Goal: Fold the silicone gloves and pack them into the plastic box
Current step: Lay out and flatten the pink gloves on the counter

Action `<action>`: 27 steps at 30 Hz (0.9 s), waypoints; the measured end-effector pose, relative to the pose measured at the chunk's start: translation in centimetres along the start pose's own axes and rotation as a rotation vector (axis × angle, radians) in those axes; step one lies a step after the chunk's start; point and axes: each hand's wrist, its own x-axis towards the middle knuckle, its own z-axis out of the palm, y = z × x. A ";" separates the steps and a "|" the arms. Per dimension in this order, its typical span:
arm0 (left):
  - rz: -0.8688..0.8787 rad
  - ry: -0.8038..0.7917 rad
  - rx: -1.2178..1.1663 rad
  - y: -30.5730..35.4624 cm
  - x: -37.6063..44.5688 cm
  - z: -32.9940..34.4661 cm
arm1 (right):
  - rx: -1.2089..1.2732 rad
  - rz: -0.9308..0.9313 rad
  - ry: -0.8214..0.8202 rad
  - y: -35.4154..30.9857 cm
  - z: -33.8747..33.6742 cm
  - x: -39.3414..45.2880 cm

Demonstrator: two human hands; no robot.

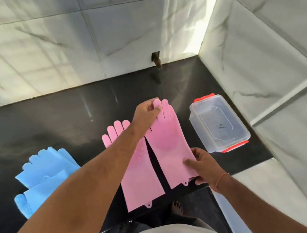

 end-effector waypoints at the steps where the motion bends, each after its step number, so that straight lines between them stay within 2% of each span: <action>1: -0.005 -0.037 0.025 -0.5 0.2 0.4 | -0.030 0.004 0.008 0.3 -0.4 0.3; 3: 0.018 -0.097 0.177 -1.4 0.3 1.7 | -0.087 -0.001 0.027 1.0 -1.2 0.9; 6: 0.109 -0.118 0.699 -3.6 -0.9 3.8 | -0.171 -0.021 0.049 1.9 -1.9 1.6; 9: 0.356 -0.082 1.008 -6.2 -3.8 5.5 | -0.218 -0.034 0.049 2.6 -2.2 2.0; 11: 0.454 -0.108 1.089 -7.9 -5.4 6.3 | -0.236 -0.035 0.031 2.9 -2.2 2.0; 15: 0.333 -0.193 1.204 -10.3 -6.7 7.6 | -0.277 -0.050 0.010 3.3 -2.1 1.9; 27: 0.334 -0.191 1.237 -10.0 -5.6 7.2 | -0.351 -0.075 0.033 2.9 -1.5 1.9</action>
